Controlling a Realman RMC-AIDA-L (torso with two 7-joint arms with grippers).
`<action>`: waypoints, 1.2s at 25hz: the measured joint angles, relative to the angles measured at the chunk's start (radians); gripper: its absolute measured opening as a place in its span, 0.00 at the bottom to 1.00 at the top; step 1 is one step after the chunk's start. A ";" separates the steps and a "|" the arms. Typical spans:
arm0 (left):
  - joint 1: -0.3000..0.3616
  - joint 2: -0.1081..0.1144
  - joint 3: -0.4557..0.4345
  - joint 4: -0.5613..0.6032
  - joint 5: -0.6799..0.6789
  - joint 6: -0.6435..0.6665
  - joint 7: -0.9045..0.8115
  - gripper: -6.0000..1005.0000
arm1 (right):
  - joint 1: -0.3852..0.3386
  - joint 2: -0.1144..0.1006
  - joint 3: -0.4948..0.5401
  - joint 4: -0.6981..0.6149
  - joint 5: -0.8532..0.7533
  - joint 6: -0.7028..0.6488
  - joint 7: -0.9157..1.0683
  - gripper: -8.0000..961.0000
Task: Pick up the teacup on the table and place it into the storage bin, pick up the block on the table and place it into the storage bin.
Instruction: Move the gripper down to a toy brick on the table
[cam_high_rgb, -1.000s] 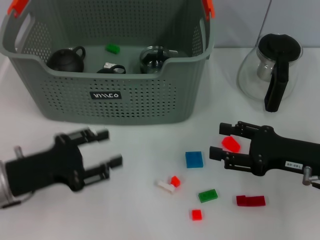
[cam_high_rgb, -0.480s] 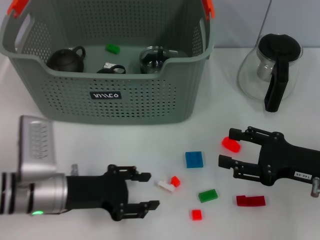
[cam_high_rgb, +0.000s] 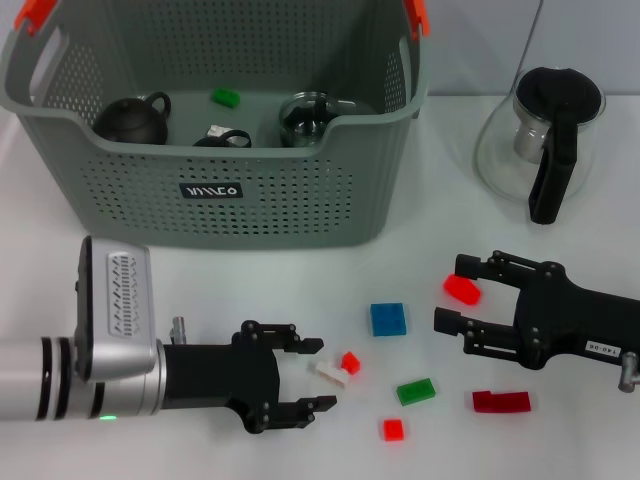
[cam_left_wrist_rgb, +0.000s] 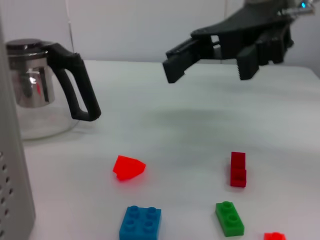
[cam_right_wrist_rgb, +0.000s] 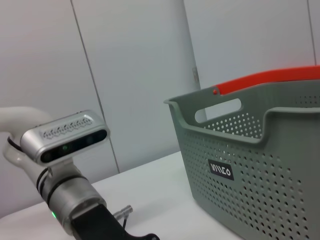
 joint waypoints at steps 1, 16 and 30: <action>0.000 0.000 0.001 -0.012 -0.009 -0.010 0.023 0.62 | 0.001 0.000 0.000 0.000 0.000 -0.001 0.000 0.85; -0.042 0.000 0.005 -0.107 -0.039 -0.119 0.059 0.54 | 0.005 0.003 0.000 0.001 -0.005 0.003 0.006 0.85; -0.014 0.003 0.005 -0.100 -0.020 -0.043 0.044 0.54 | 0.003 0.001 0.000 0.000 -0.005 0.001 0.007 0.85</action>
